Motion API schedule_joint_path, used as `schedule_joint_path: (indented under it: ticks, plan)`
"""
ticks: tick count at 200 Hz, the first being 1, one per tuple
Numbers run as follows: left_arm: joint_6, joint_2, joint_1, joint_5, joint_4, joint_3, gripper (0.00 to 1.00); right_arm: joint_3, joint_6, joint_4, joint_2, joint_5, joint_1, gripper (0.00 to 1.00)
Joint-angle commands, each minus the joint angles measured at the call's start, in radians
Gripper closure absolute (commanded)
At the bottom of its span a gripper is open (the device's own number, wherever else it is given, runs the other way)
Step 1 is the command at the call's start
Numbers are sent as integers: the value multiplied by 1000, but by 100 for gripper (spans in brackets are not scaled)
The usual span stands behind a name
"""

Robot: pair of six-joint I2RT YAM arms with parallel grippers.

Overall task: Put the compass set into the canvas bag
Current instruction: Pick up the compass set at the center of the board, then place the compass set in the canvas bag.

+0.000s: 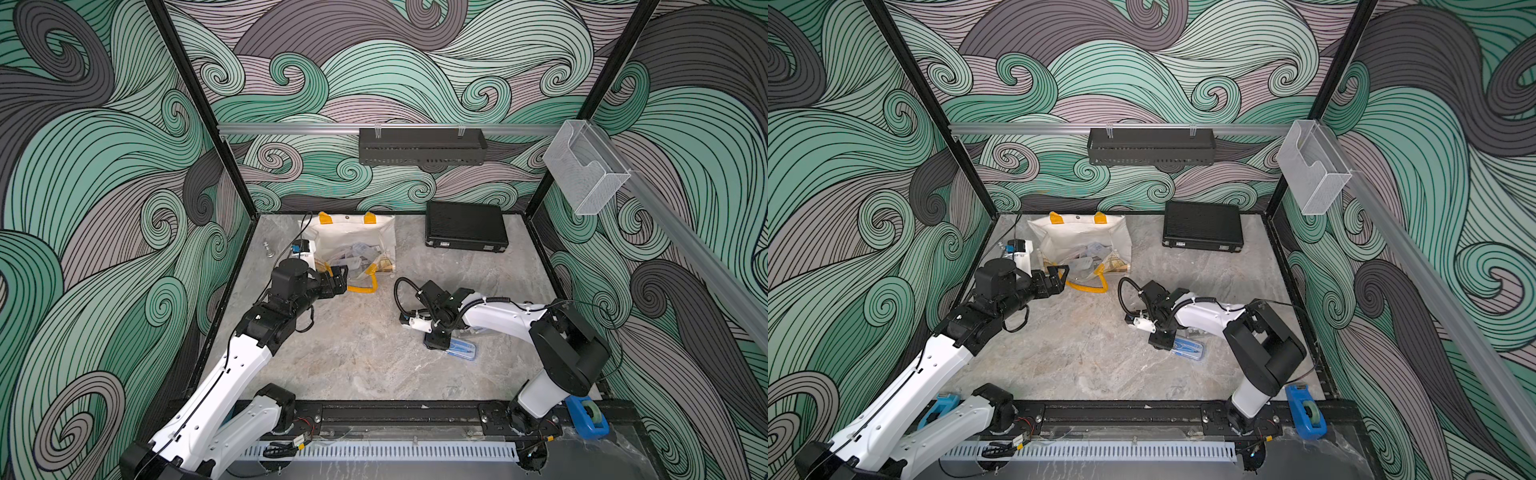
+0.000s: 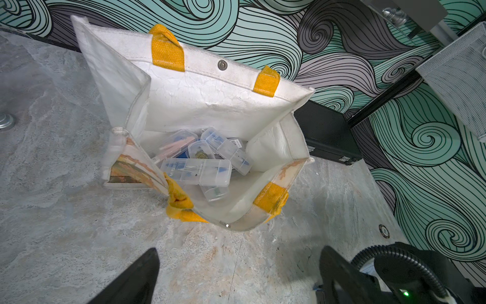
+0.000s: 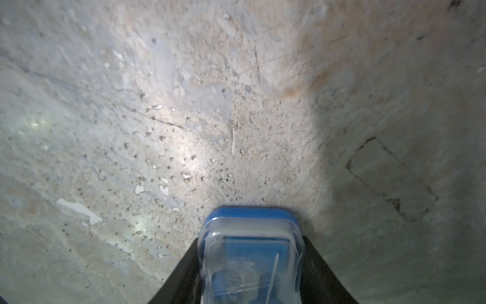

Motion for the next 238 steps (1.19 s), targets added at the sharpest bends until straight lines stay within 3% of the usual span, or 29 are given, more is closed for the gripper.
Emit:
schedule_joint_path:
  ticks: [1,65,142,198,238]
  plan:
    - [-3,1,3,-6,3,35,3,72,50,51,-18,-21,-1,57]
    - [15,-26,3,54,51,2,1,218,233,187,-74,-126,-70,60]
    - [72,-4,-37,353,258,-86,2,397,428,327,-115,-247,-135,61]
    - [74,47,-190,256,532,-178,2,455,534,499,-112,-293,-150,61]
    - [96,140,-256,174,618,-158,5,467,588,561,-128,-329,-154,61]
